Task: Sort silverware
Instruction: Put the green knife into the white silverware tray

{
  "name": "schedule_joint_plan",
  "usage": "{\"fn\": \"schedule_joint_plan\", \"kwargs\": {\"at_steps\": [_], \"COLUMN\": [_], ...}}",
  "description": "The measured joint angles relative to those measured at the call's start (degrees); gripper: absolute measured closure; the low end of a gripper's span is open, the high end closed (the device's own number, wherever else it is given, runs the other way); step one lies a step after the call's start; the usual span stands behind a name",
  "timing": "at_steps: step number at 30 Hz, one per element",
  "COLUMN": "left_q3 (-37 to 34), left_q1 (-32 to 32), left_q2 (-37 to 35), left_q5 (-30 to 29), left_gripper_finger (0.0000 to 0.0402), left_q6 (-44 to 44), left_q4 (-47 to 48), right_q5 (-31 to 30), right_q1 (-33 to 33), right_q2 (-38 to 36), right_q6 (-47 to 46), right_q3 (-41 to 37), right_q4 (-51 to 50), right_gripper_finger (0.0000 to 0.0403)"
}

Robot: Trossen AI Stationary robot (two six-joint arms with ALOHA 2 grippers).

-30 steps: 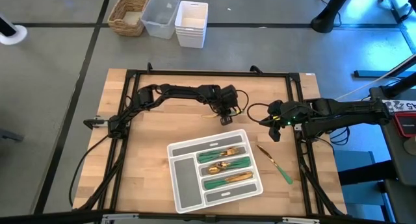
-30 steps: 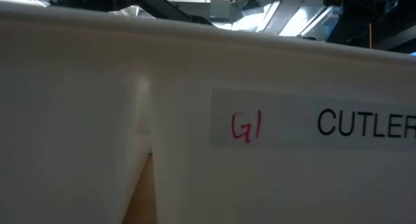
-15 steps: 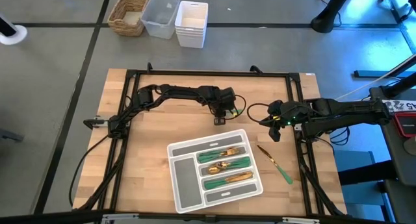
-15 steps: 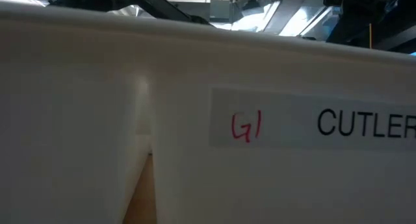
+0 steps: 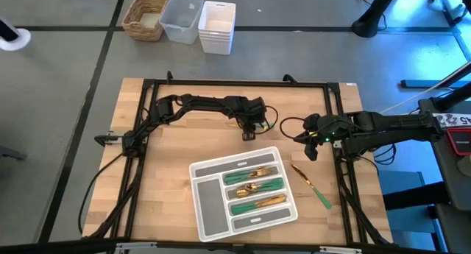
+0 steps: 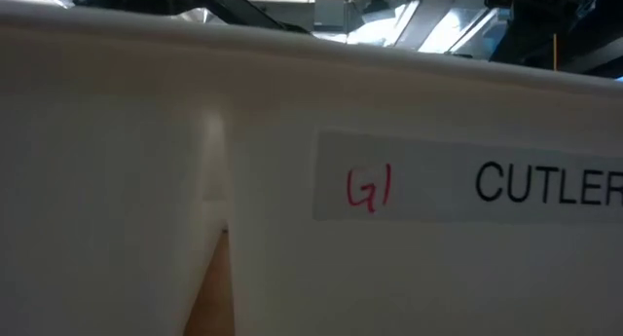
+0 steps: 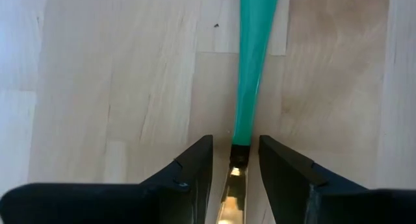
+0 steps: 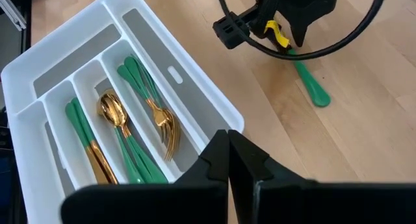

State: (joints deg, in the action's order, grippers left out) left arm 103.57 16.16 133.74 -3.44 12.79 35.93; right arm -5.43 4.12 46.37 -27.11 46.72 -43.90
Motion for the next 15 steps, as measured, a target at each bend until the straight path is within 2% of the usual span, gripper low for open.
{"fn": "schedule_joint_plan", "kwargs": {"at_steps": [7, 15], "left_q3": [0.09, 0.37], "left_q1": [-0.46, -1.71], "left_q2": [0.1, 0.1], "left_q5": [-1.31, 1.85], "left_gripper_finger": [0.0286, 0.0286], "left_q6": [0.0, -4.01], "left_q4": [1.25, 9.63], "right_q5": [0.02, 0.46], "right_q1": [0.0, 0.01], "right_q2": [0.0, 0.0], "right_q6": [0.0, 0.0], "right_q3": [0.0, 0.0], "right_q4": [-0.02, -0.08], "right_gripper_finger": [0.0402, 0.0402]}}
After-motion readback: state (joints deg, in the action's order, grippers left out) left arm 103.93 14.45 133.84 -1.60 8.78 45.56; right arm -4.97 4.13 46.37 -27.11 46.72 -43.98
